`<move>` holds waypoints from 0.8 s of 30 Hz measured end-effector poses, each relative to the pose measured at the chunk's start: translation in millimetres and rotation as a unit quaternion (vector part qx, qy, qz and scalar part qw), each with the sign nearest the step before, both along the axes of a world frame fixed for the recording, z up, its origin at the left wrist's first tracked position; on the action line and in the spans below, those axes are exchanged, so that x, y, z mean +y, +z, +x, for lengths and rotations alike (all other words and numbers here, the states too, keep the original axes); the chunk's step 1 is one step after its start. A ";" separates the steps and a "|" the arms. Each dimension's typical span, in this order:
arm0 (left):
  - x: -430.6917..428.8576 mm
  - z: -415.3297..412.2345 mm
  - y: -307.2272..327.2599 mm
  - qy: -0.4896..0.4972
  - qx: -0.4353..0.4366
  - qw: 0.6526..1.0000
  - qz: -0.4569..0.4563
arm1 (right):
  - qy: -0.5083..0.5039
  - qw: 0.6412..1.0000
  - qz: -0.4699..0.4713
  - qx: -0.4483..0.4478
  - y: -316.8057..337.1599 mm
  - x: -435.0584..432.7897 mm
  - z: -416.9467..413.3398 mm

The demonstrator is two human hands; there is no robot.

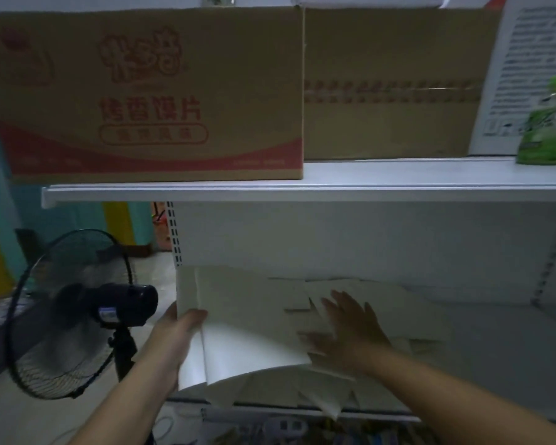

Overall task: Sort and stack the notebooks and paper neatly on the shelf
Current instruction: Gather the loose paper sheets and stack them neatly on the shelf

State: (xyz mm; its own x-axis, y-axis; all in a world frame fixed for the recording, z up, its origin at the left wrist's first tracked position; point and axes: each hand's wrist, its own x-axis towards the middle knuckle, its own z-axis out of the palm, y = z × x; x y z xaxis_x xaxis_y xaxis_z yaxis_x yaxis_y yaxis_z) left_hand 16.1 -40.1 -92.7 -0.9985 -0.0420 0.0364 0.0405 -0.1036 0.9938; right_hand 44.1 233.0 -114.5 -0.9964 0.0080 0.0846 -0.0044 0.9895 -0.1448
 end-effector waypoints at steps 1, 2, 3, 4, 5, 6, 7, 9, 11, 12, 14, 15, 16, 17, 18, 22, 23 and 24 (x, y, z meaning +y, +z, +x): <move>1.3 -1.5 -0.8 -0.009 -0.003 1.000 0.004 | -0.040 0.997 0.034 -0.058 -4.2 6.7 1.1; 2.6 -3.8 -2.5 -0.020 -0.004 1.000 0.004 | -0.055 0.994 0.045 -0.081 -8.0 9.8 1.4; 4.7 -5.2 -3.1 -0.027 -0.005 1.000 0.002 | -0.060 0.994 0.044 -0.081 -10.2 9.5 0.8; 6.8 -5.8 -4.2 -0.032 -0.001 0.999 0.003 | -0.063 0.994 0.038 -0.078 -11.8 7.5 0.6; 8.4 -5.7 -4.9 -0.035 0.000 0.999 0.006 | -0.064 0.994 0.033 -0.077 -10.6 4.4 0.7; 9.9 -5.3 -6.3 -0.042 0.001 0.999 0.008 | -0.064 0.995 0.026 -0.071 -9.1 2.1 2.4; 10.4 -4.0 -8.1 -0.047 -0.003 0.999 0.009 | -0.062 0.996 0.013 -0.059 -6.7 1.9 4.5; 11.3 1.6 -9.1 -0.047 -0.015 0.999 0.008 | -0.070 0.997 -0.036 -0.025 1.7 5.9 10.9; 12.6 5.1 -8.9 -0.047 -0.020 0.999 0.007 | -0.087 0.994 -0.044 0.045 10.6 12.7 18.3; 14.9 6.5 -7.7 -0.044 -0.016 0.999 0.009 | -0.093 0.992 -0.019 0.089 15.2 15.3 21.0; 25.3 9.9 -2.3 -0.039 -0.006 0.999 0.017 | -0.072 0.972 0.027 0.224 24.2 16.3 27.4; 34.2 12.2 0.8 -0.042 0.001 0.999 0.024 | -0.041 0.957 0.030 0.286 29.5 15.0 31.0; 45.6 14.7 3.3 -0.048 0.006 0.998 0.031 | -0.005 0.943 0.014 0.331 34.0 12.9 36.9; 59.1 18.1 5.8 -0.052 0.009 0.998 0.037 | 0.024 0.924 0.018 0.382 37.2 9.7 44.3; 74.7 21.7 7.1 -0.054 0.012 0.998 0.042 | 0.057 0.913 0.032 0.402 38.0 3.9 51.8; 138.9 44.7 5.0 -0.062 -0.008 0.994 0.089 | 0.119 0.952 0.040 0.281 24.9 -2.2 84.5; 153.1 52.6 2.5 -0.065 -0.016 0.993 0.102 | 0.118 0.963 0.032 0.242 25.3 4.7 97.2; 166.5 61.6 0.0 -0.073 -0.022 0.991 0.110 | 0.130 0.969 0.009 0.210 24.8 17.4 107.7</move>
